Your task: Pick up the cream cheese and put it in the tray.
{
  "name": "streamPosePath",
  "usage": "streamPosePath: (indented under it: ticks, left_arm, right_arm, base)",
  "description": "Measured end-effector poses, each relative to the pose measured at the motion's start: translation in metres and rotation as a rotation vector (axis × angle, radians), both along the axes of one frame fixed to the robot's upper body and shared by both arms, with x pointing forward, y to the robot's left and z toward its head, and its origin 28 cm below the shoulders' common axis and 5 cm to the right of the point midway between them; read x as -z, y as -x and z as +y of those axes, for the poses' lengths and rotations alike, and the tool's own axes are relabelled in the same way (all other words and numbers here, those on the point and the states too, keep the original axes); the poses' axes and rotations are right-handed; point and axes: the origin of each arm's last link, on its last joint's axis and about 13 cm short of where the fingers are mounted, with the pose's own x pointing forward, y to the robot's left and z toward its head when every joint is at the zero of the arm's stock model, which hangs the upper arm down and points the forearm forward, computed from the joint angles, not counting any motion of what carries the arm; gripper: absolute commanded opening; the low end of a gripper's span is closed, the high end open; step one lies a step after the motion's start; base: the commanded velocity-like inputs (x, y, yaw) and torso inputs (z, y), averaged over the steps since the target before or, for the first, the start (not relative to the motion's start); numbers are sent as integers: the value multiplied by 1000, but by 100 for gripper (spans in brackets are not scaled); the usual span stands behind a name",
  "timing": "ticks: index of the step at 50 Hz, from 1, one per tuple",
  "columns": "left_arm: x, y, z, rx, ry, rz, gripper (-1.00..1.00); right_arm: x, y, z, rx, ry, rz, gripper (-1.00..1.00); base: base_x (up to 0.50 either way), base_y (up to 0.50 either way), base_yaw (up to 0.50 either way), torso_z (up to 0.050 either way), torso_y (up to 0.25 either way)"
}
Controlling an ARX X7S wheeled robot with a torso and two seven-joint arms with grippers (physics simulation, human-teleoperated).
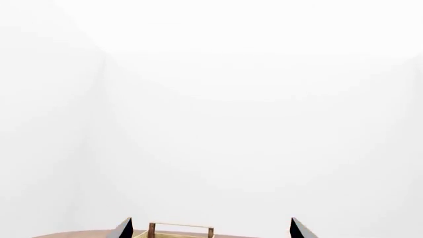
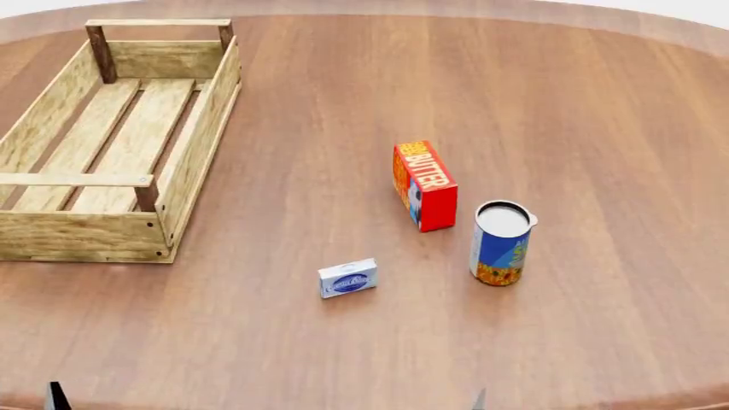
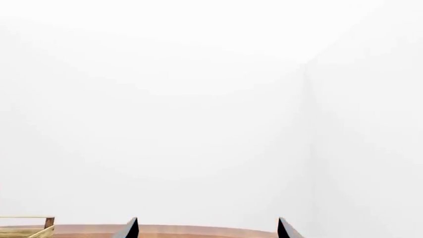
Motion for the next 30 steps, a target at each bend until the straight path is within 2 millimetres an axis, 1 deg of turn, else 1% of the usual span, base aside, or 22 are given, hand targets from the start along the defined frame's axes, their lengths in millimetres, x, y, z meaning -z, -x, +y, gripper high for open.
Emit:
streamPosePath:
  ticks: [30]
  left_arm:
    - [0,-2,1,-7,0,4,100]
  right_arm:
    - [0,-1,0,19,8,-1,100]
  base:
    - [0,160,0,0,0]
